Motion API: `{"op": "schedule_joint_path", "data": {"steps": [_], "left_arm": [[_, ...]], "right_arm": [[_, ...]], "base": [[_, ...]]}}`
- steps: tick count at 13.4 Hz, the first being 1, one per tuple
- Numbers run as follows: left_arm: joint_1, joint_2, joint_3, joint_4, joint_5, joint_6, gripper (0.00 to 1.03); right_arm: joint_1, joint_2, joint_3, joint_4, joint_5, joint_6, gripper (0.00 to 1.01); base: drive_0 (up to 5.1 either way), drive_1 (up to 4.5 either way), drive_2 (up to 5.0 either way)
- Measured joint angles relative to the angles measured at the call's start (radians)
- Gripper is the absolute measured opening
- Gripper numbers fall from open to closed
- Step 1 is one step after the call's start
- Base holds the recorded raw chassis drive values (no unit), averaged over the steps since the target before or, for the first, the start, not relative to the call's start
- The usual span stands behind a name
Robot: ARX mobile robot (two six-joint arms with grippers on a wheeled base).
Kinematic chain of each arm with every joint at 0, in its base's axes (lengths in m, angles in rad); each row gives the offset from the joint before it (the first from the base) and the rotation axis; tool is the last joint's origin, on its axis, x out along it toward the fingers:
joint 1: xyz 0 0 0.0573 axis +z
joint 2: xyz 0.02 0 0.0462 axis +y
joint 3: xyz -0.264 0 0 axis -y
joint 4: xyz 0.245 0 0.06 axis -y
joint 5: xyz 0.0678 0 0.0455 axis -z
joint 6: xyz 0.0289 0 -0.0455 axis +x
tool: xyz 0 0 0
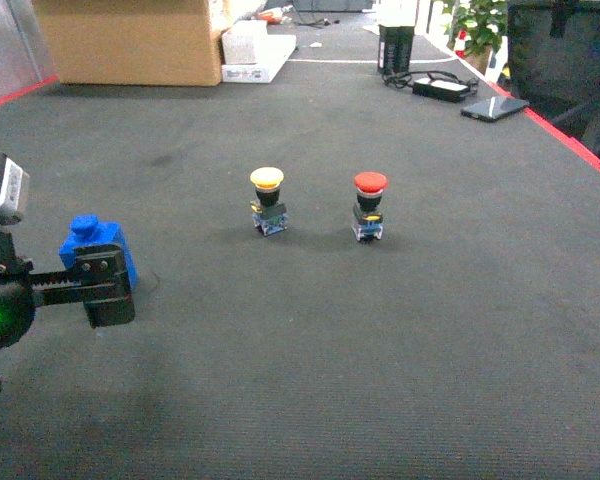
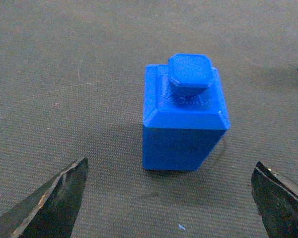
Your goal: Pick blue part to blue bin on bottom shelf
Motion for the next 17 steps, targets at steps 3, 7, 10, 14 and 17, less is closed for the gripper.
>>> {"op": "schedule_joint_path", "data": {"steps": [3,7,10,14,17], "left_arm": [[0.006,0.140,0.119,0.000,-0.004,0.018,0.98],[0.020,0.272,0.265,0.031,-0.018,0.025,0.98],[0.021,0.309,0.316,0.055,-0.025,0.053,0.77],[0.019,0.290,0.299,0.046,-0.031,0.051,0.44],[0.004,0.119,0.071,0.151,-0.071,0.022,0.44]], "right_arm": [[0.000,0.000,0.000,0.000,0.000,0.000,0.98],[0.000,0.000,0.000,0.000,0.000,0.000,0.98],[0.000,0.000,0.000,0.000,0.000,0.000,0.98],[0.000,0.000,0.000,0.000,0.000,0.000,0.98],[0.000,0.000,0.000,0.000,0.000,0.000,0.98]], "base": [[0.0,0.00,0.0],[0.0,0.00,0.0],[0.0,0.00,0.0],[0.0,0.00,0.0],[0.0,0.00,0.0]]}}
